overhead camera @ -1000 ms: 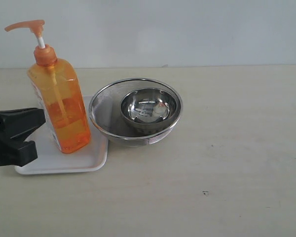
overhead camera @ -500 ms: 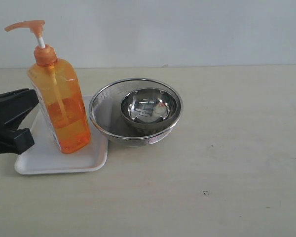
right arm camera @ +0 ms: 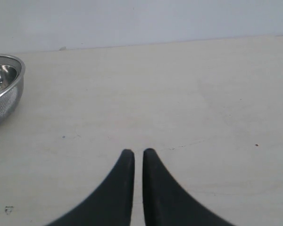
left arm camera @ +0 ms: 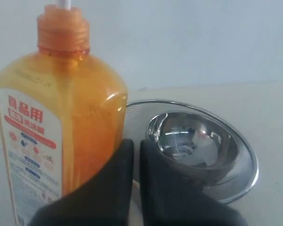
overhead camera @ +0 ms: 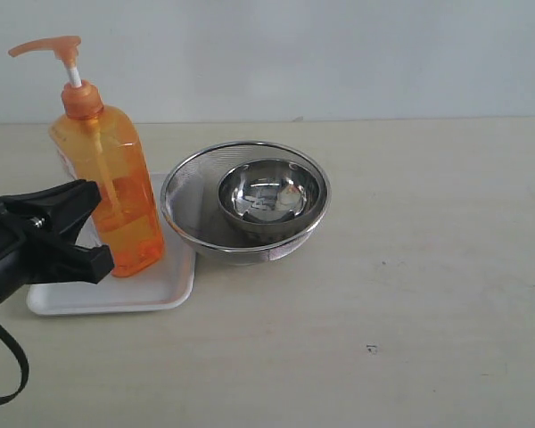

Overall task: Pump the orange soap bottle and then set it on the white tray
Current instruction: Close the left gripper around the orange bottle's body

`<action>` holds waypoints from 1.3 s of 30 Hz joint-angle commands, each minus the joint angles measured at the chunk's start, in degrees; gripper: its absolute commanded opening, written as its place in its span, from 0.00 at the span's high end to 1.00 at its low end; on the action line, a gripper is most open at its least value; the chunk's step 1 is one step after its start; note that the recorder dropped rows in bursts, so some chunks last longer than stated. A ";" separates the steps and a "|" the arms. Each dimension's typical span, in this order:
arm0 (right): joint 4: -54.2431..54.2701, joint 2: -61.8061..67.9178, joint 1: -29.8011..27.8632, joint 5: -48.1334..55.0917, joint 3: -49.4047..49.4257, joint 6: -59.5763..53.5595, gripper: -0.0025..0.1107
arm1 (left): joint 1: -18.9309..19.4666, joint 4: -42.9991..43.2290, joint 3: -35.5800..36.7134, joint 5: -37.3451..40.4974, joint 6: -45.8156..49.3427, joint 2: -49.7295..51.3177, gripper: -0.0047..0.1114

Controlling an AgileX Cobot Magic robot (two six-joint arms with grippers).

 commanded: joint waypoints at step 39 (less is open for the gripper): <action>0.77 -0.33 -0.11 -0.35 -0.03 -0.16 0.94 | -0.38 -2.80 -9.15 1.45 -6.53 16.00 0.28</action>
